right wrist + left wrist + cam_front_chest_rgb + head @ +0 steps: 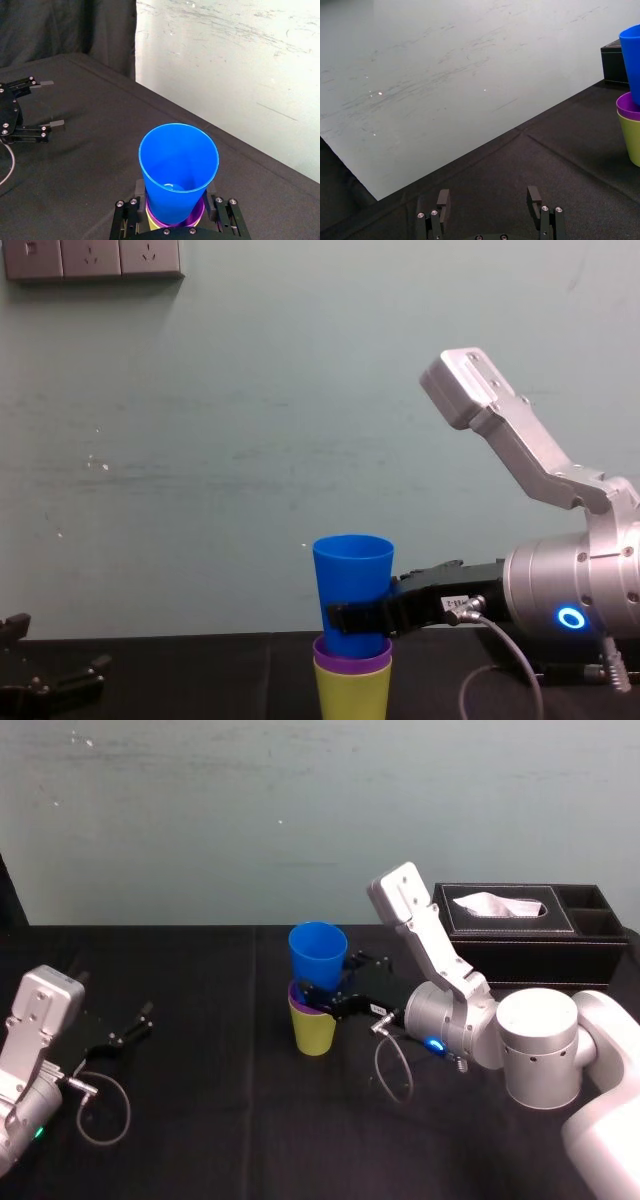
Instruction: Stack the three plastic cups sequentially using one hand.
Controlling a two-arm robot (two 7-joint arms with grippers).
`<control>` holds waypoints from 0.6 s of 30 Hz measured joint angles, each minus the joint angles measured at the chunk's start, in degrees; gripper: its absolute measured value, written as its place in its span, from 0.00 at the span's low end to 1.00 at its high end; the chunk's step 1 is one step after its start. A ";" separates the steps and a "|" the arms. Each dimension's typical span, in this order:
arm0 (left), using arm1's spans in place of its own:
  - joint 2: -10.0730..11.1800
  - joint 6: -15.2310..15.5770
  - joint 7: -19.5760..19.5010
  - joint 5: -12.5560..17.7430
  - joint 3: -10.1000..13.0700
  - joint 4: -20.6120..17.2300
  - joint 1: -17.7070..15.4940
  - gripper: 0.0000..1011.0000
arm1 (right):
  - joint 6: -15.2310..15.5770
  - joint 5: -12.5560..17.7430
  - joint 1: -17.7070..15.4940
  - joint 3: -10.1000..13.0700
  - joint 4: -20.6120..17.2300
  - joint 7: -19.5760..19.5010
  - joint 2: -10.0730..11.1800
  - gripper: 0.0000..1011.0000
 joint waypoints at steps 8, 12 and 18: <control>0.00 0.00 0.00 0.00 0.00 0.00 0.00 0.99 | -0.64 -0.18 0.00 0.04 0.77 -0.30 -0.35 0.68; 0.00 0.00 0.00 0.00 0.00 0.00 0.00 0.99 | -0.79 -0.19 -0.02 0.17 1.08 -0.36 -0.41 0.68; 0.00 0.00 0.00 0.00 0.00 0.00 0.00 0.99 | -1.02 -0.19 -0.03 0.25 1.78 -0.35 -0.54 0.68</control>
